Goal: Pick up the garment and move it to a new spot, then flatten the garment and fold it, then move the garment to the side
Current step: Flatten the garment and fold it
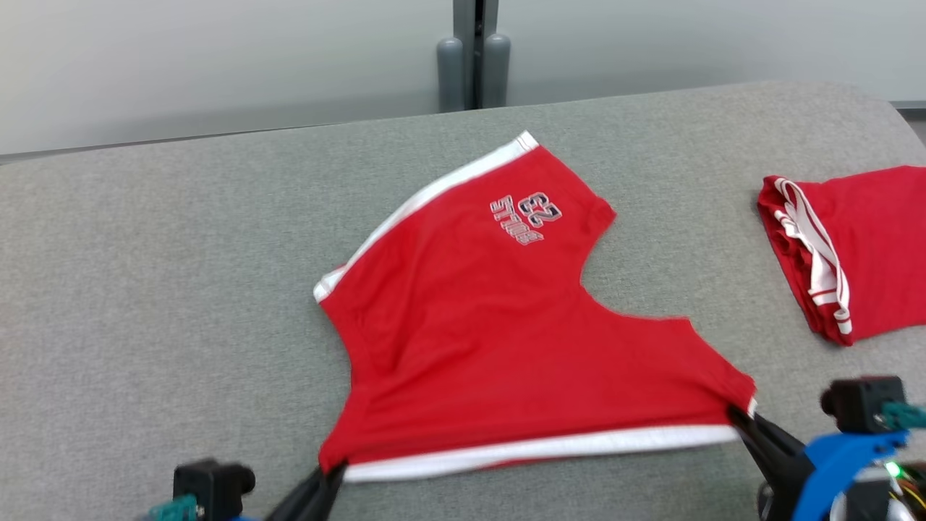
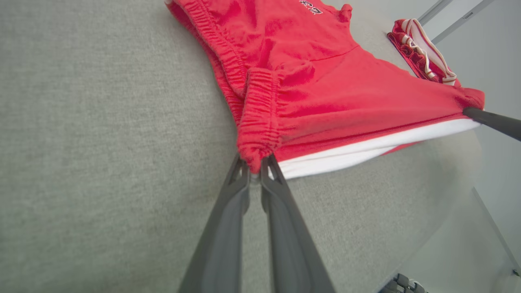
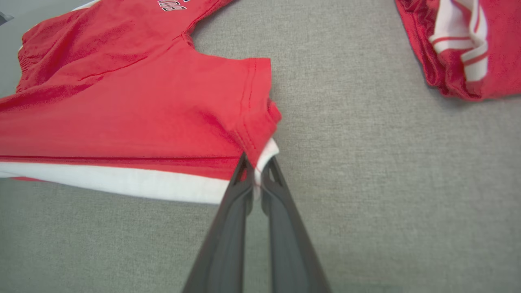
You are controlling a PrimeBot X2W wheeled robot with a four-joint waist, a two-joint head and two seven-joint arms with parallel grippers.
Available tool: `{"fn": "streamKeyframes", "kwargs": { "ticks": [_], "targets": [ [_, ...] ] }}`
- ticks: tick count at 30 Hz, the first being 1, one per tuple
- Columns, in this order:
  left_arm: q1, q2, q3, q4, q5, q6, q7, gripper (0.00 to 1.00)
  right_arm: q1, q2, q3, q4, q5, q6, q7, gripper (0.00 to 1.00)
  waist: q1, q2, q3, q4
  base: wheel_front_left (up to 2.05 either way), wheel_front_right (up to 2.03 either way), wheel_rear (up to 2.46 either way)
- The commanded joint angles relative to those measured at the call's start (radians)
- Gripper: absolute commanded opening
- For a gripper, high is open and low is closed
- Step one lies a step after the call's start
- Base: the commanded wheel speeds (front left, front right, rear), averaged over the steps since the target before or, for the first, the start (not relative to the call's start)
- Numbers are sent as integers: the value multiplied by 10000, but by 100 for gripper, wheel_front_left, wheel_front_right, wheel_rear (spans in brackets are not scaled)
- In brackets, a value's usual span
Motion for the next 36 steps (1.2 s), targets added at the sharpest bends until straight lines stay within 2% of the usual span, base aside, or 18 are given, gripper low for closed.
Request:
{"fn": "streamKeyframes", "kwargs": {
  "ticks": [1, 4, 7, 10, 13, 22, 28, 36],
  "targets": [
    [554, 446, 211, -534, -146, 400, 316, 0, 613, 73, -523, -813, -68, -128, 500, 0, 4, 0, -18, 76, 0, 0, 0],
    [1246, 804, 108, -1677, -261, 768, 922, 0, 1558, 379, -1144, -2233, -259, -129, 1390, 0, 4, 0, -63, 254, 0, 0, 0],
    [1543, 846, 167, -2467, -408, 1007, 1059, 0, 1986, 623, -1512, -3178, -386, -126, 1930, 0, 4, 0, -76, 343, 0, 0, 0],
    [1334, 627, 110, -2641, -370, 1046, 1000, 0, 1799, 644, -1568, -3457, -550, -126, 2071, 0, 4, 0, -39, 431, 0, 0, 0],
    [771, 245, 89, -2473, -339, 939, 814, 0, 992, 310, -1268, -3240, -659, -107, 1912, 0, 4, 0, 90, 473, 0, 0, 0],
    [-1679, -1090, 306, -781, -459, 948, 504, 0, -2923, -814, 387, -862, -475, -77, 1845, 0, 4, 0, 949, 753, 0, 0, 0],
    [-3294, -1667, 313, 709, -233, 849, 348, 0, -5546, -1136, 1181, 1162, -272, -76, 1397, 0, 4, 0, 1648, 1194, 0, 0, 0],
    [-4740, -2300, 203, 2386, 53, 646, -144, 0, -7676, -1359, 1960, 3441, -56, -74, 690, 0, 4, 0, 2372, 1810, 0, 0, 0]
  ]
}}
